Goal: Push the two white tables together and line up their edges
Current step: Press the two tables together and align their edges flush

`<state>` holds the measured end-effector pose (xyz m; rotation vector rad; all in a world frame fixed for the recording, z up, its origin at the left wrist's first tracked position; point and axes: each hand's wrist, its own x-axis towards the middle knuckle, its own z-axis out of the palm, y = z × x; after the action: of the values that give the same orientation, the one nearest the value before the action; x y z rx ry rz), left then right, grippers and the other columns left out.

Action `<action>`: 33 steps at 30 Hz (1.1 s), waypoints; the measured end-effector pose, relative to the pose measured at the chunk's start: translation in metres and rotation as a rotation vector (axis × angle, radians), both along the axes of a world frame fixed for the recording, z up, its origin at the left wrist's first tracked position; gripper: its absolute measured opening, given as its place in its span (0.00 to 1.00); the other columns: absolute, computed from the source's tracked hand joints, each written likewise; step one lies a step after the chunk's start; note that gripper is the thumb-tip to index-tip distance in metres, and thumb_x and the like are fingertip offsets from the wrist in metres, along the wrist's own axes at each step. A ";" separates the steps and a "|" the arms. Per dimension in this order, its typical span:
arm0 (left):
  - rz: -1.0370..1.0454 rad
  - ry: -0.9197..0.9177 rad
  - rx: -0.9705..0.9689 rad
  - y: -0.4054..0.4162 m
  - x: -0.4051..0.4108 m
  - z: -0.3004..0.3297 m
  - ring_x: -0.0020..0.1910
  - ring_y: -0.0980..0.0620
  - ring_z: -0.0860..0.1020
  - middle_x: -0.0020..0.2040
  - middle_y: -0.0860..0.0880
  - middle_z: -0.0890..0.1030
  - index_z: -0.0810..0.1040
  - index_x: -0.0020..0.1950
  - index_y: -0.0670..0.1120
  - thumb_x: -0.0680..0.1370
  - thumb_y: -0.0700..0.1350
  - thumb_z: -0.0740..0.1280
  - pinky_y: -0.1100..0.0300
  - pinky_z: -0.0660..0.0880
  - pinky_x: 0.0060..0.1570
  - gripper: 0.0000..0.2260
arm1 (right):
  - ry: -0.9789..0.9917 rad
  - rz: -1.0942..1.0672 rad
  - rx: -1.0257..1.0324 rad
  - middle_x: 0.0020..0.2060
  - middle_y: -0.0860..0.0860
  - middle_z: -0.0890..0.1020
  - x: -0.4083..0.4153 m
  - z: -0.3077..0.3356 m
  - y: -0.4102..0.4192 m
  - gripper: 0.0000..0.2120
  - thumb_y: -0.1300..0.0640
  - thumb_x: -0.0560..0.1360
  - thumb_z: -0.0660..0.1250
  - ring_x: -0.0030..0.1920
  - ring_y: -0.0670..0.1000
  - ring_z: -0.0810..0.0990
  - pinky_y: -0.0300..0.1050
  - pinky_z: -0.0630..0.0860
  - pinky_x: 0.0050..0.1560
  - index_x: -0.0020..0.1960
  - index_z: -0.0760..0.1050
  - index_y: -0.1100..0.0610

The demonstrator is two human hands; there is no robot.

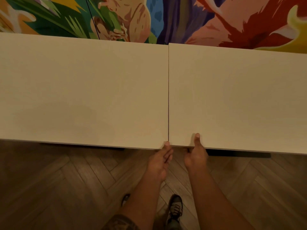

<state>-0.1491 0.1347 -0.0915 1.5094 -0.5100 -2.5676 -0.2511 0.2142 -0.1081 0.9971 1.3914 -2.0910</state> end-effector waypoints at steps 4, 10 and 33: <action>-0.001 -0.027 -0.006 0.013 -0.017 0.005 0.60 0.48 0.82 0.57 0.44 0.85 0.84 0.54 0.41 0.75 0.40 0.76 0.55 0.77 0.64 0.08 | 0.000 -0.036 -0.077 0.66 0.57 0.81 -0.007 0.005 0.009 0.27 0.47 0.78 0.73 0.68 0.58 0.79 0.61 0.72 0.73 0.72 0.75 0.60; 0.076 -0.078 -0.027 0.020 -0.035 0.006 0.54 0.49 0.83 0.54 0.44 0.86 0.83 0.55 0.37 0.72 0.39 0.79 0.55 0.81 0.55 0.14 | 0.024 -0.016 -0.192 0.65 0.59 0.82 -0.016 0.011 0.025 0.22 0.56 0.80 0.71 0.64 0.58 0.82 0.57 0.80 0.65 0.72 0.74 0.60; 0.043 -0.078 -0.088 0.038 -0.012 -0.014 0.45 0.49 0.84 0.53 0.40 0.84 0.74 0.68 0.32 0.72 0.38 0.79 0.59 0.84 0.46 0.27 | 0.086 -0.117 -0.185 0.68 0.57 0.81 0.018 0.005 0.045 0.24 0.57 0.81 0.70 0.67 0.55 0.81 0.52 0.80 0.60 0.76 0.71 0.55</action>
<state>-0.1615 0.1724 -0.1060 1.5780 -0.5847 -2.4286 -0.2333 0.2594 -0.1034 0.9429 1.1777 -2.3245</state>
